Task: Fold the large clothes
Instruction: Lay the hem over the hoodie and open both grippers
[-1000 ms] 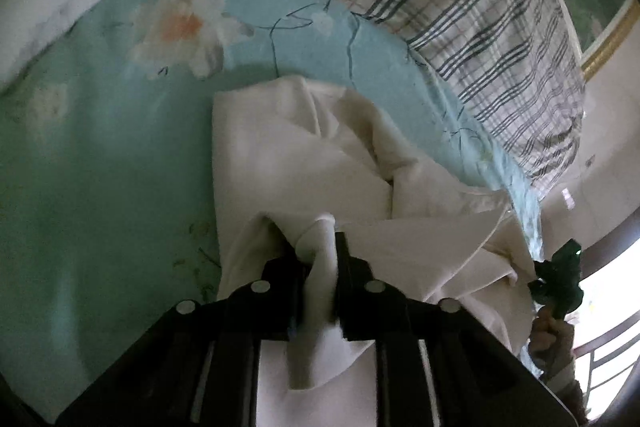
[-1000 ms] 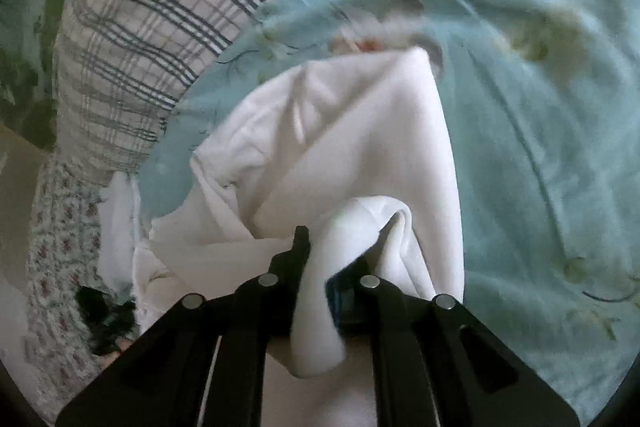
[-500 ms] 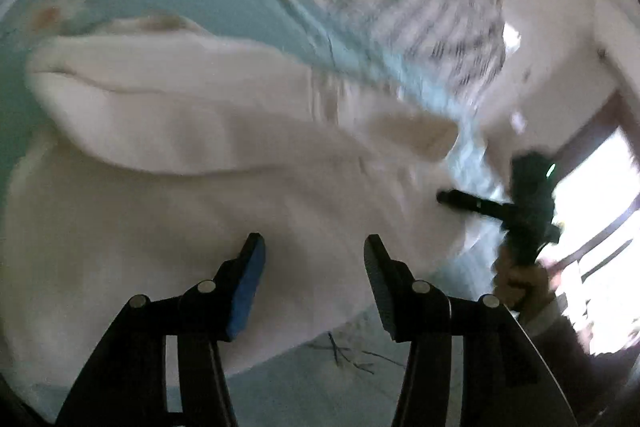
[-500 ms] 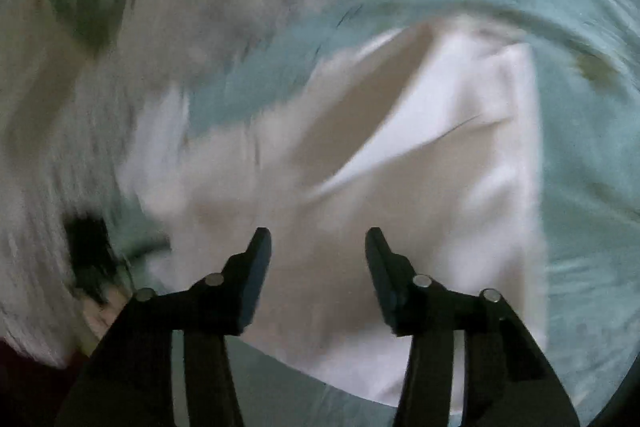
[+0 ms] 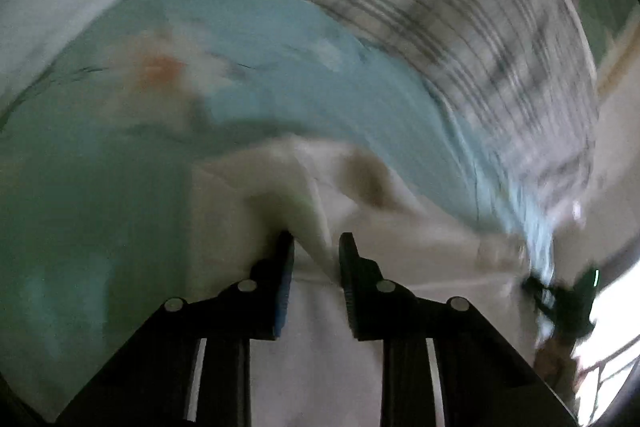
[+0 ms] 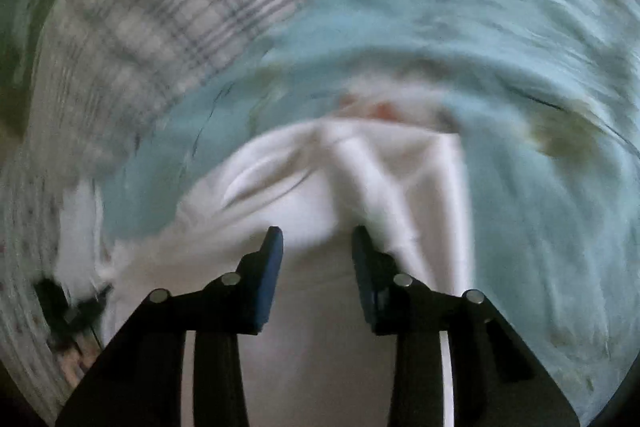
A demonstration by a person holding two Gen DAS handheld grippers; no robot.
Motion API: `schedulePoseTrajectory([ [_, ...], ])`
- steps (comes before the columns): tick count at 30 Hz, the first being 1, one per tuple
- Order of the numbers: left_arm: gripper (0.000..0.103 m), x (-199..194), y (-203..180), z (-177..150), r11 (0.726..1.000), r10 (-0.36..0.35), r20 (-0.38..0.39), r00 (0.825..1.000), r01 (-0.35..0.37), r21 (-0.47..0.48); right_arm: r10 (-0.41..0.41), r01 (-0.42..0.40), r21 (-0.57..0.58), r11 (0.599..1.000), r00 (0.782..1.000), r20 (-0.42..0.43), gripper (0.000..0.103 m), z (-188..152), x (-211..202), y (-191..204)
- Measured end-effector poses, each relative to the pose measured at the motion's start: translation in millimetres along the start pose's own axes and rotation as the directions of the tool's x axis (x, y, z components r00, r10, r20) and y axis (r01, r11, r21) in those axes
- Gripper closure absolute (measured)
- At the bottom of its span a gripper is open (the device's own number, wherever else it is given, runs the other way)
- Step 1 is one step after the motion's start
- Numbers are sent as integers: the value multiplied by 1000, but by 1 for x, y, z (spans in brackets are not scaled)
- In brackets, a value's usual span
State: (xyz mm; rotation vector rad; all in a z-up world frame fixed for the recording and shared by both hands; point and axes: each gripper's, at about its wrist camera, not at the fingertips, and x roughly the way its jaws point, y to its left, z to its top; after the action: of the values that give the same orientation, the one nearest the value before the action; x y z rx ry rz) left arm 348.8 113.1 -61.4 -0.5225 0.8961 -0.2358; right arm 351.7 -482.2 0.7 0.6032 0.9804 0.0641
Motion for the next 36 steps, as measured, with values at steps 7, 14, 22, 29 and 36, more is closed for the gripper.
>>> schedulePoseTrajectory([
  [7,56,-50,-5,-52,998,-46,23,999,47,-47,19,-19,-16,1000,1000,12,65,-45,-34,14],
  [14,53,-88,-45,-132,987,-159,-54,986,158,-17,85,-89,-89,992,995,-44,64,-103,-56,43],
  [22,49,-101,-58,-185,979,-202,-123,972,200,-31,125,-132,-90,987,989,-81,64,-140,-67,49],
  [29,37,-88,-44,-192,977,-190,-127,973,175,-125,134,-143,-101,984,987,-90,64,-149,-69,55],
  [36,35,-73,-14,-169,952,-174,-32,984,160,-261,142,-152,-105,983,985,-99,64,-151,-64,61],
])
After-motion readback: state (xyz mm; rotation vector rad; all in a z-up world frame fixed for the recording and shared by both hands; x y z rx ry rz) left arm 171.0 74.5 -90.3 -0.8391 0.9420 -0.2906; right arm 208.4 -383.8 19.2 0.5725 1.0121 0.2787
